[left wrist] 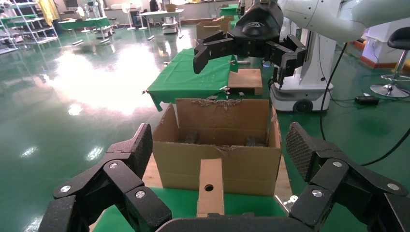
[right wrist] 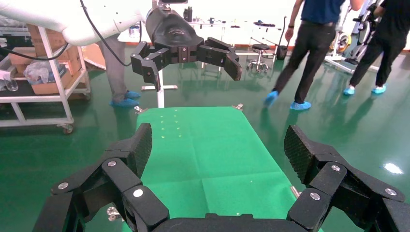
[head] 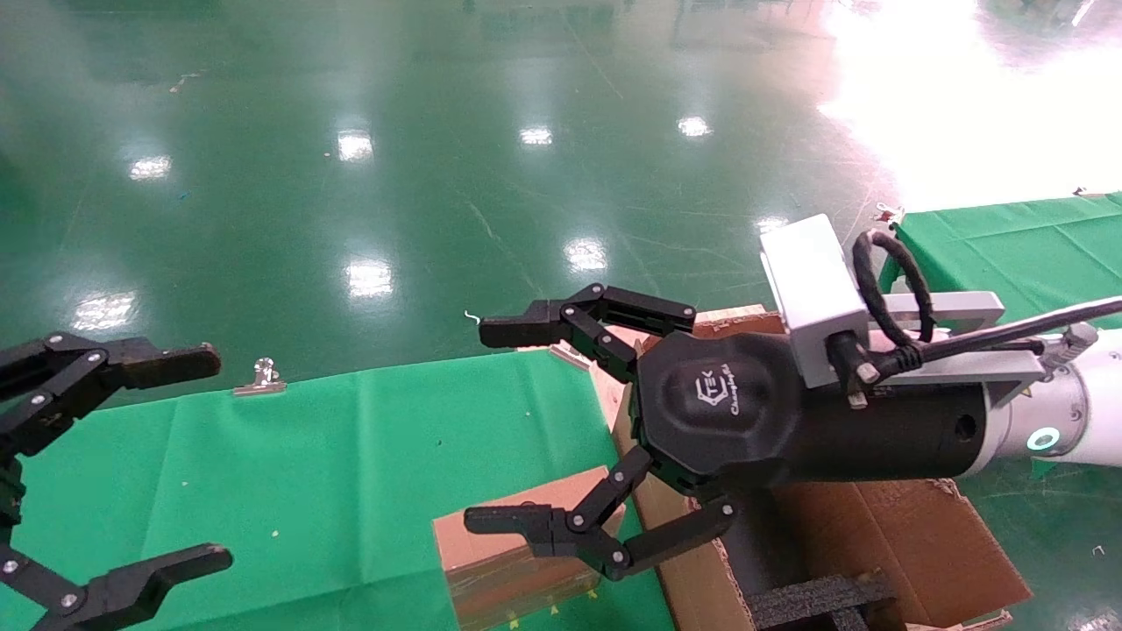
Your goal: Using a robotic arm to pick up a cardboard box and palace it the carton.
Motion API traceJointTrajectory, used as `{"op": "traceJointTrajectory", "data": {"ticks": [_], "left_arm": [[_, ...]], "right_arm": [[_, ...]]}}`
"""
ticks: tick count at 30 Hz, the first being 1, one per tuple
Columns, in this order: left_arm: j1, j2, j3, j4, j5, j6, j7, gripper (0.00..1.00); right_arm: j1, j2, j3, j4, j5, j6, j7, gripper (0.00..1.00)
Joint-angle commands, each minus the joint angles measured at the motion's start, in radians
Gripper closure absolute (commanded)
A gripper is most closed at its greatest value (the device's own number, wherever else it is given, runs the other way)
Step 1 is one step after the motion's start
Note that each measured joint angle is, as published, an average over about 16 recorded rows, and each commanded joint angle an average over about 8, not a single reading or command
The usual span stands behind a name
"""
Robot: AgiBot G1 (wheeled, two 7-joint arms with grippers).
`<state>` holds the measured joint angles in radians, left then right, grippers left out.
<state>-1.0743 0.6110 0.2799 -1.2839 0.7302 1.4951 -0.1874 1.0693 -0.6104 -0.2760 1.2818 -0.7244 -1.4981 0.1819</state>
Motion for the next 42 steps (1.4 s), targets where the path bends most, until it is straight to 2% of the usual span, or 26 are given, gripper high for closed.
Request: {"op": "traceJointTrajectory", "data": {"ticks": [1, 9, 13, 29, 42], "left_arm": [[0.0, 0.0, 0.0, 0.0, 0.0, 0.0, 0.0, 1.0], [0.0, 0.0, 0.0, 0.0, 0.0, 0.0, 0.0, 1.0], [0.0, 0.0, 0.0, 0.001, 0.0, 0.0, 0.0, 1.0], [-0.001, 0.0, 0.002, 0.001, -0.001, 0.0, 0.001, 1.0], [-0.001, -0.001, 0.003, 0.001, -0.002, 0.0, 0.002, 1.0]], "right_arm": [[0.0, 0.0, 0.0, 0.0, 0.0, 0.0, 0.0, 0.0], [0.005, -0.003, -0.004, 0.0, -0.006, -0.002, 0.001, 0.0], [0.03, -0.01, -0.022, 0.001, -0.048, -0.007, -0.002, 0.0], [0.235, -0.091, -0.229, 0.011, -0.451, -0.061, -0.011, 0.0], [0.355, -0.176, -0.392, 0.033, -0.687, -0.057, -0.009, 0.0]]}}
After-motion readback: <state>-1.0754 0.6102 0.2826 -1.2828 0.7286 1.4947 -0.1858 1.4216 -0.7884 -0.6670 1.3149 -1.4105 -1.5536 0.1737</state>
